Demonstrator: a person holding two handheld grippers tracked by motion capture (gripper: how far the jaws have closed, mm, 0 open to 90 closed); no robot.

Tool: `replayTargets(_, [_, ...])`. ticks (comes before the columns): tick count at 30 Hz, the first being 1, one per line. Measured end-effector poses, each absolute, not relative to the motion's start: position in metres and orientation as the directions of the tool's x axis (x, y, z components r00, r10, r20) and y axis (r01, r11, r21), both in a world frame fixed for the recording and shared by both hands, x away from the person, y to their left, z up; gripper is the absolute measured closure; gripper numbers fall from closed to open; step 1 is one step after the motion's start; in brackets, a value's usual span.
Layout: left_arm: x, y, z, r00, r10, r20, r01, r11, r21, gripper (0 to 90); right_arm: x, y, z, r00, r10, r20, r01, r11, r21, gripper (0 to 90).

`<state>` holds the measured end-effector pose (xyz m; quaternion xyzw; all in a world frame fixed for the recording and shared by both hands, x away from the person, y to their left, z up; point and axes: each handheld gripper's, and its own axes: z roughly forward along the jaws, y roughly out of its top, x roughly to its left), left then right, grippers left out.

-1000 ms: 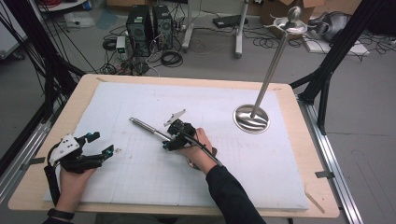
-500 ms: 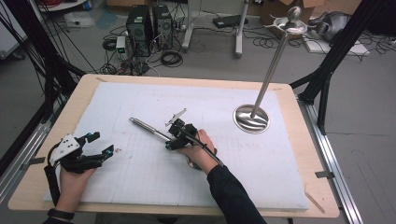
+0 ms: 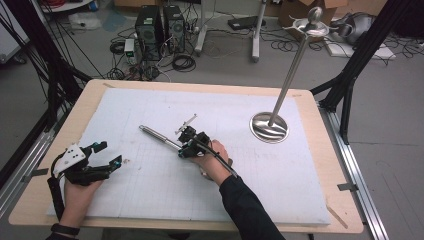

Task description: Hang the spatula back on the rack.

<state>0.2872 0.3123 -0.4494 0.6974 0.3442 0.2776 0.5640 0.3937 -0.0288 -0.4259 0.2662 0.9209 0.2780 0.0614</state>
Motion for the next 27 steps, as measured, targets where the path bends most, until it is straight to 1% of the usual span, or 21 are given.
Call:
replayTargets(2, [0.287, 0.312, -0.449, 0.609, 0.793, -0.002, 0.167, -0.126, 0.978, 20.6, 0.394, -0.029, -0.426, -0.850, 0.525, 0.037, 0.458, 0.702, 0.545, 73.8])
replayTargets(6, [0.287, 0.312, -0.449, 0.610, 0.792, -0.001, 0.167, -0.127, 0.978, 20.6, 0.398, -0.034, -0.427, -0.843, 0.531, 0.091, 0.486, 0.676, 0.554, 74.4])
replayTargets(15, [0.287, 0.312, -0.449, 0.611, 0.792, -0.001, 0.166, -0.127, 0.978, 20.7, 0.396, -0.034, -0.425, -0.860, 0.507, 0.062, 0.449, 0.693, 0.563, 74.7])
replayTargets(23, [0.287, 0.313, -0.449, 0.609, 0.793, 0.001, 0.165, -0.128, 0.978, 20.8, 0.389, -0.049, -0.413, -0.865, 0.500, 0.040, 0.413, 0.663, 0.624, 74.9])
replayTargets(24, [0.287, 0.313, -0.449, 0.609, 0.793, 0.001, 0.165, -0.128, 0.978, 20.8, 0.386, -0.056, -0.408, -0.860, 0.508, 0.043, 0.412, 0.644, 0.644, 74.9])
replayTargets(27, [0.287, 0.313, -0.449, 0.608, 0.794, 0.001, 0.165, -0.128, 0.978, 20.8, 0.384, -0.064, -0.403, -0.857, 0.514, 0.045, 0.409, 0.625, 0.665, 74.9])
